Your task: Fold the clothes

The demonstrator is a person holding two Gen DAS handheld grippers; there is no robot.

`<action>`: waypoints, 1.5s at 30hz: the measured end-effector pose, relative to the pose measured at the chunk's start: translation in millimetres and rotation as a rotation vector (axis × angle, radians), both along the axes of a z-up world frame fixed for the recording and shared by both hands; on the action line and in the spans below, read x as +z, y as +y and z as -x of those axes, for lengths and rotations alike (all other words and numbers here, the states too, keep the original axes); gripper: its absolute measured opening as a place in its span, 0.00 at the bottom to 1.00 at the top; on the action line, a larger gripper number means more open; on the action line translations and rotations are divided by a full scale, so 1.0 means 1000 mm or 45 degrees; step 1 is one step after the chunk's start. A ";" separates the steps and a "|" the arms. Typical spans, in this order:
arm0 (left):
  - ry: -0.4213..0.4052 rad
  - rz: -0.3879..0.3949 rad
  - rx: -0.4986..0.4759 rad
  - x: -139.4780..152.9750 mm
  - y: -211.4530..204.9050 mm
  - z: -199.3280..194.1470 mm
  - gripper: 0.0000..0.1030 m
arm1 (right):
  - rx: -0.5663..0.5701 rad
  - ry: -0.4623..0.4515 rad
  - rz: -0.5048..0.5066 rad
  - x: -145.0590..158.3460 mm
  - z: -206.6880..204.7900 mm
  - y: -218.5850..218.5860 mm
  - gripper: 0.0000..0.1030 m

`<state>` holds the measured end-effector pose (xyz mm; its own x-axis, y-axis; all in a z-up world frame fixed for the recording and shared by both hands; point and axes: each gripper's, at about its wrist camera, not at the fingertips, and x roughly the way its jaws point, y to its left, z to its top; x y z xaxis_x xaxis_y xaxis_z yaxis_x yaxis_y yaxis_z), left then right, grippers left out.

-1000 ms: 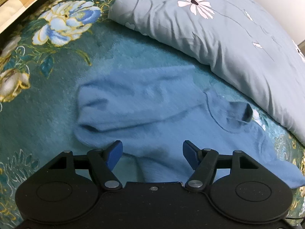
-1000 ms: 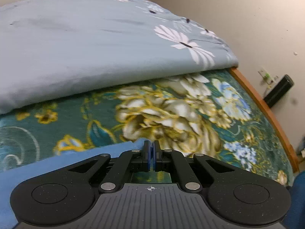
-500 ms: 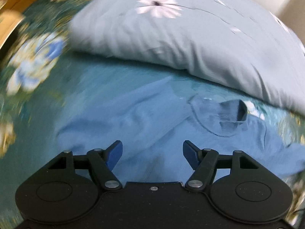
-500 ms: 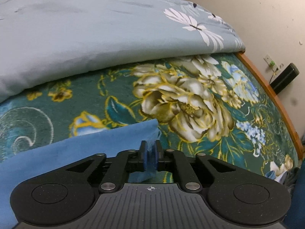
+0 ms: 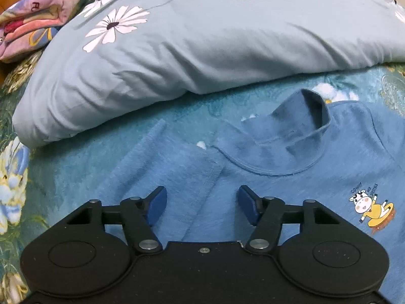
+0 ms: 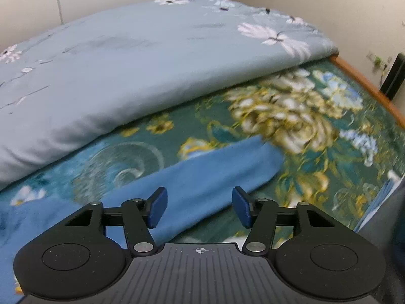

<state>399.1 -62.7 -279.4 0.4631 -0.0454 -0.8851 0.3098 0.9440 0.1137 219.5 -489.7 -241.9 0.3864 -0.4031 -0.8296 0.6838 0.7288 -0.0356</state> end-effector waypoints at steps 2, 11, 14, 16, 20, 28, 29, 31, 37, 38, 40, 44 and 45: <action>-0.023 0.008 0.014 0.001 0.006 0.001 0.35 | -0.004 0.000 -0.028 -0.001 0.001 0.007 0.60; -0.199 0.257 0.275 0.048 0.073 0.017 0.01 | 0.057 -0.017 -0.127 -0.002 -0.004 0.048 0.63; -0.260 0.324 0.410 0.072 0.109 0.026 0.01 | 0.085 -0.016 -0.132 0.000 -0.008 0.063 0.63; -0.305 0.325 0.520 0.084 0.139 0.039 0.01 | 0.097 -0.026 -0.162 0.001 -0.011 0.071 0.63; -0.355 0.278 0.725 0.098 0.200 0.064 0.01 | 0.111 -0.019 -0.186 0.002 -0.013 0.090 0.63; -0.266 0.028 0.714 0.076 0.268 0.088 0.01 | 0.139 0.001 -0.208 0.001 -0.008 0.123 0.63; -0.253 -0.001 0.701 0.072 0.272 0.089 0.01 | 0.140 0.005 -0.208 0.001 -0.007 0.125 0.63; -0.227 -0.069 0.682 0.060 0.278 0.089 0.01 | 0.141 0.013 -0.208 0.001 -0.006 0.130 0.63; -0.108 -0.079 0.752 0.030 0.299 0.090 0.01 | 0.139 0.015 -0.211 0.006 -0.003 0.137 0.64; -0.093 -0.071 0.748 0.028 0.299 0.090 0.01 | 0.139 0.015 -0.211 0.007 -0.003 0.139 0.64; -0.047 -0.029 0.751 0.025 0.301 0.091 0.04 | 0.138 0.016 -0.212 0.009 -0.002 0.141 0.64; 0.012 0.103 0.794 0.028 0.306 0.098 0.38 | 0.137 0.017 -0.214 0.012 0.000 0.146 0.64; 0.008 0.109 0.799 0.031 0.305 0.101 0.38 | 0.136 0.017 -0.215 0.013 0.001 0.147 0.64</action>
